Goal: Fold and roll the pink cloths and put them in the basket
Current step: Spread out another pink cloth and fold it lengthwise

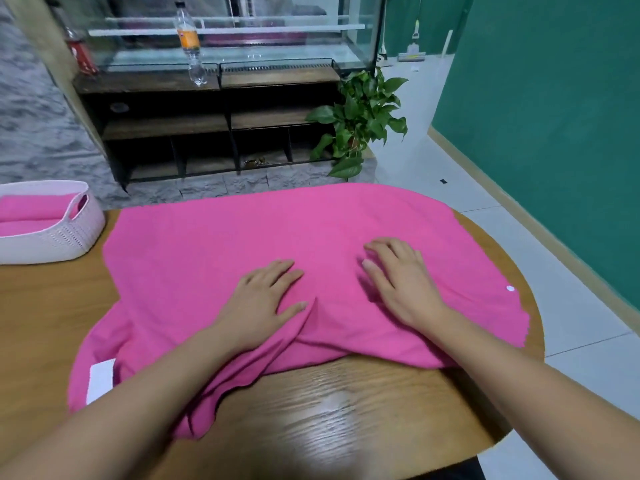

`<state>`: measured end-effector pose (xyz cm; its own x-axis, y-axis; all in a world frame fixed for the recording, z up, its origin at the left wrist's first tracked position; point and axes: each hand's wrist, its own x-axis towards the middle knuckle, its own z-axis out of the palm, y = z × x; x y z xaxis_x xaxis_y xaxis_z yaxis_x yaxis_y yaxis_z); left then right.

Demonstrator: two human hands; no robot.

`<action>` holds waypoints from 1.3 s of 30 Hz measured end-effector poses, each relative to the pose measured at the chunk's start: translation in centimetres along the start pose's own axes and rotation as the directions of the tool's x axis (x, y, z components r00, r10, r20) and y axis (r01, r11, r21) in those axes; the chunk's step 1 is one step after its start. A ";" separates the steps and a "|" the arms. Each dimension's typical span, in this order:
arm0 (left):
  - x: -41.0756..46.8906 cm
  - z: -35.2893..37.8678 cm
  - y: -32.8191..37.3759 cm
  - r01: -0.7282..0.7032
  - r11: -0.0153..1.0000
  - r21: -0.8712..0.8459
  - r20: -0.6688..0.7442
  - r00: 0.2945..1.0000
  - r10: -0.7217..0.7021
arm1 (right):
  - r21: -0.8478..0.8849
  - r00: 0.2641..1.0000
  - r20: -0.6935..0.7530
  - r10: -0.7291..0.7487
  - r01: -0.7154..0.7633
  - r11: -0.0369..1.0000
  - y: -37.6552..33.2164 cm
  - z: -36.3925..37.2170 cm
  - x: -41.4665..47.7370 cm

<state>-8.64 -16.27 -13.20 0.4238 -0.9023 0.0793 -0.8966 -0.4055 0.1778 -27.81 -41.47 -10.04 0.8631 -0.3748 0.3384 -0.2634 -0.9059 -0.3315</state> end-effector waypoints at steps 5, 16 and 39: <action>-2.8 -1.6 -1.0 -0.016 0.985 -0.173 0.076 0.997 0.029 | 0.070 0.956 0.269 -0.113 0.097 0.993 -5.3 2.4 -2.3; -8.9 -5.6 1.2 0.056 0.991 -0.118 0.101 0.994 -0.044 | 0.095 0.970 0.221 -0.099 0.080 0.992 -3.4 4.3 0.8; -17.6 -8.3 2.3 0.099 0.811 -0.576 0.320 0.941 0.113 | 0.358 0.736 0.527 -0.425 0.261 0.897 -12.4 -2.0 -11.6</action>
<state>-17.07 -0.07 -6.07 0.2562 -0.9414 -0.2195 -0.6115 -0.3337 0.7174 -35.39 -26.32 -8.11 0.9744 0.2124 -0.0740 0.1432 -0.8394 -0.5243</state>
